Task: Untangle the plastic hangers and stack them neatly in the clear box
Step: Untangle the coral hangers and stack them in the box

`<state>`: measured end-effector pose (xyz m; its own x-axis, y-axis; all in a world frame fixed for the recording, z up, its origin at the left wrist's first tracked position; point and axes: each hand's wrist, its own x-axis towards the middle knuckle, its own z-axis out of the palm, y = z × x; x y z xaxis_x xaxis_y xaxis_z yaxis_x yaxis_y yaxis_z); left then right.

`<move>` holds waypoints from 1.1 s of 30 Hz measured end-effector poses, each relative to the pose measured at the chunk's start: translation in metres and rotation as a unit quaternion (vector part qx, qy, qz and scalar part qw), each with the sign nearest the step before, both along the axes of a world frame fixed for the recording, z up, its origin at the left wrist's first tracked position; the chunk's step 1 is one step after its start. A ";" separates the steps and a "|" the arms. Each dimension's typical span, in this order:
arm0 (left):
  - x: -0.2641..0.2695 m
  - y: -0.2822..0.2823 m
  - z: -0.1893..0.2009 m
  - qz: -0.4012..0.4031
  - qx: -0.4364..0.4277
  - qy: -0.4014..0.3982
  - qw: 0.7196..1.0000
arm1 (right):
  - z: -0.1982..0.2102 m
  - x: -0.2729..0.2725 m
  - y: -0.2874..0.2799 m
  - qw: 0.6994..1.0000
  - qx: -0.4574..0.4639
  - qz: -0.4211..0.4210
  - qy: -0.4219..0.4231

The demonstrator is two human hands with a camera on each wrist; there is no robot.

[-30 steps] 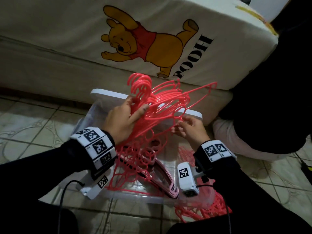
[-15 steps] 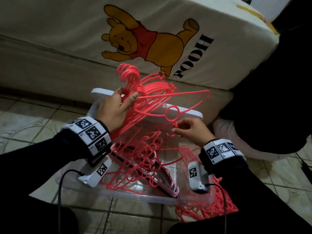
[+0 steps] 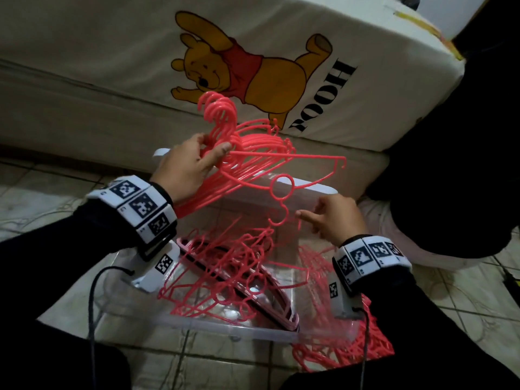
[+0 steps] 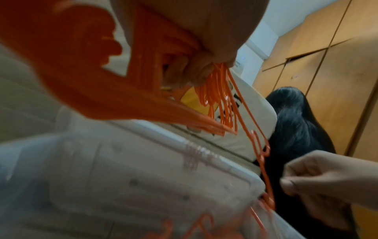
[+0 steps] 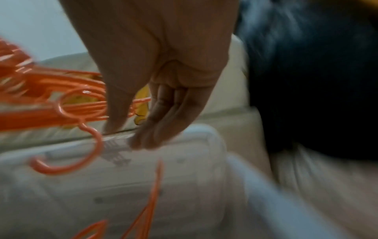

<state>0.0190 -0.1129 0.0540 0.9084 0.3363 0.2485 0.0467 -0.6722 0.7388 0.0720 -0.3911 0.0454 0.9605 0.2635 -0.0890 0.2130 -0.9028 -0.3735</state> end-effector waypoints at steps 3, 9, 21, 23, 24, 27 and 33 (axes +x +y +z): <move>0.007 0.012 0.010 -0.028 0.011 0.027 0.999 | 0.018 -0.004 0.001 0.985 -0.017 0.058 -0.163; 0.009 0.013 0.007 -0.093 -0.053 0.062 0.992 | 0.013 -0.016 0.025 0.944 -0.075 0.235 -0.221; 0.010 0.014 0.008 -0.067 -0.142 0.087 0.984 | 0.013 -0.016 0.027 0.932 -0.113 0.270 -0.214; 0.008 0.016 0.013 -0.063 -0.133 0.072 0.986 | 0.019 -0.013 0.020 0.926 -0.082 0.280 -0.238; 0.006 0.019 0.017 -0.059 -0.131 0.059 0.988 | 0.022 -0.011 0.016 0.922 -0.059 0.284 -0.257; 0.004 0.029 0.024 -0.028 -0.112 0.009 0.993 | 0.028 -0.004 0.002 0.930 0.052 0.245 -0.270; 0.006 0.046 0.032 0.017 -0.015 -0.005 1.000 | 0.037 0.007 -0.008 0.944 0.222 0.172 -0.176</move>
<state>0.0254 -0.0672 0.0861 0.8933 0.3755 0.2469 0.0621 -0.6474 0.7597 0.0789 -0.3989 0.0820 0.7614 0.5011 0.4113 0.6457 -0.5293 -0.5504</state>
